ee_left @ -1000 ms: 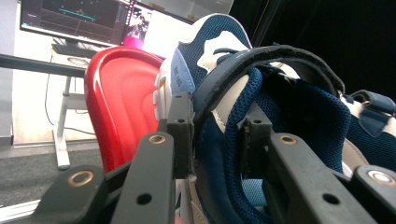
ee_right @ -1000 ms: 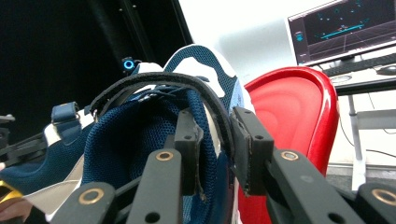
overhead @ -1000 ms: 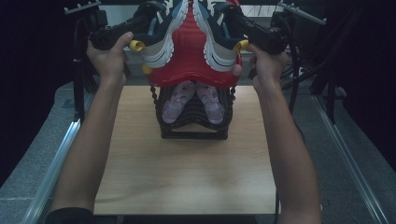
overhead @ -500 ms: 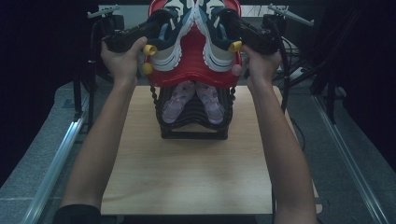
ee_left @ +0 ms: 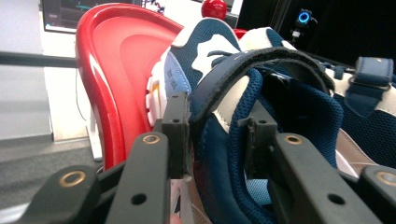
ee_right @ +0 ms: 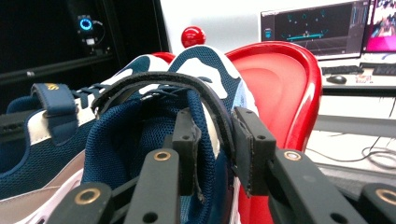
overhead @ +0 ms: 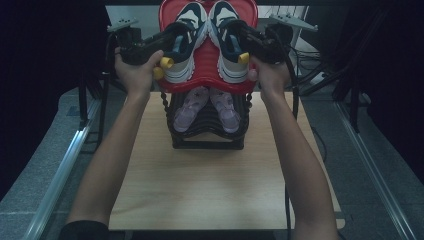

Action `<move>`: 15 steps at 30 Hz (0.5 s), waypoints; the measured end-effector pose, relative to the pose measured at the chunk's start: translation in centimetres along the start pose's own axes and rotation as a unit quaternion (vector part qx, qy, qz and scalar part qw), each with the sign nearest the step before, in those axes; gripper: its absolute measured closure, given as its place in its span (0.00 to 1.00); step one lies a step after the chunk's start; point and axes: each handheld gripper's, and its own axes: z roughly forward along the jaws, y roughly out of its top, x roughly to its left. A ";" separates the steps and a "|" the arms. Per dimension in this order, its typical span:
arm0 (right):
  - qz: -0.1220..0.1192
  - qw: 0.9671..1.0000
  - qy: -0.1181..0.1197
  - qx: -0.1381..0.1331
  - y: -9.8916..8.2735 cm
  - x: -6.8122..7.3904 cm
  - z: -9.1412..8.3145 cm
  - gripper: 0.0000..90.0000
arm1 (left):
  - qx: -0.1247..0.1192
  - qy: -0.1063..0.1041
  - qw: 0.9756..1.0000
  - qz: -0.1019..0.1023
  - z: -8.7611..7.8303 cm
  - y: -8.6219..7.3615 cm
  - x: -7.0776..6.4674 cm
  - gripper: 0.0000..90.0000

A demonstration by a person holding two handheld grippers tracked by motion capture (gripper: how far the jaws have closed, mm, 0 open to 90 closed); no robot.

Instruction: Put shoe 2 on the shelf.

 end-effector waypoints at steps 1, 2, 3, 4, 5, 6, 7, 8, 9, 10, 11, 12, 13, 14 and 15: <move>-0.007 1.000 -0.001 0.002 0.0 0.1 0.0 0.78 | 0.000 -0.003 1.000 0.000 0.0 0.0 0.0 0.73; -0.013 1.000 0.002 0.005 -0.1 0.4 0.0 0.73 | -0.001 -0.010 1.000 -0.001 -0.1 0.0 0.0 0.69; -0.013 1.000 0.002 0.005 -0.1 0.4 0.0 0.73 | -0.001 -0.010 1.000 -0.001 -0.1 0.0 0.0 0.67; -0.017 1.000 0.006 0.008 -0.2 0.5 0.0 0.70 | -0.003 -0.018 1.000 -0.005 -0.2 0.0 0.1 0.67; -0.022 1.000 0.005 0.006 -0.3 0.6 0.0 0.66 | -0.002 -0.021 1.000 -0.007 -0.3 0.1 0.2 0.62; -0.017 1.000 0.008 0.000 -0.2 0.7 -0.1 0.59 | -0.003 -0.023 1.000 -0.007 -0.6 0.1 0.2 0.57; -0.017 1.000 0.008 0.000 -0.2 0.7 -0.1 0.59 | -0.003 -0.023 1.000 -0.007 -0.6 0.1 0.2 0.56; -0.011 1.000 0.016 -0.005 -0.1 0.6 -0.5 0.50 | -0.008 -0.023 1.000 -0.005 -1.1 0.2 0.4 0.54; -0.011 1.000 0.016 -0.005 -0.1 0.6 -0.5 0.50 | -0.008 -0.023 1.000 -0.005 -1.1 0.2 0.4 0.53; -0.001 1.000 0.024 -0.015 0.0 0.4 -1.0 0.46 | -0.013 -0.028 0.999 -0.008 -1.8 0.3 0.7 0.53; -0.001 1.000 0.024 -0.015 0.0 0.4 -1.0 0.46 | -0.013 -0.028 0.999 -0.008 -1.8 0.3 0.7 0.52; 0.000 0.999 0.029 -0.020 0.0 0.3 -1.3 0.44 | -0.015 -0.031 0.999 -0.010 -2.1 0.3 0.8 0.52; 0.001 0.999 0.037 -0.022 0.1 0.2 -1.7 0.44 | -0.016 -0.034 0.999 -0.011 -2.5 0.3 0.9 0.52; 0.003 0.999 0.043 -0.027 0.1 0.1 -2.1 0.44 | -0.019 -0.037 0.999 -0.011 -2.9 0.2 1.0 0.52; 0.007 0.998 0.049 -0.034 0.1 -0.1 -2.5 0.44 | -0.019 -0.040 0.999 -0.009 -3.2 0.2 1.0 0.52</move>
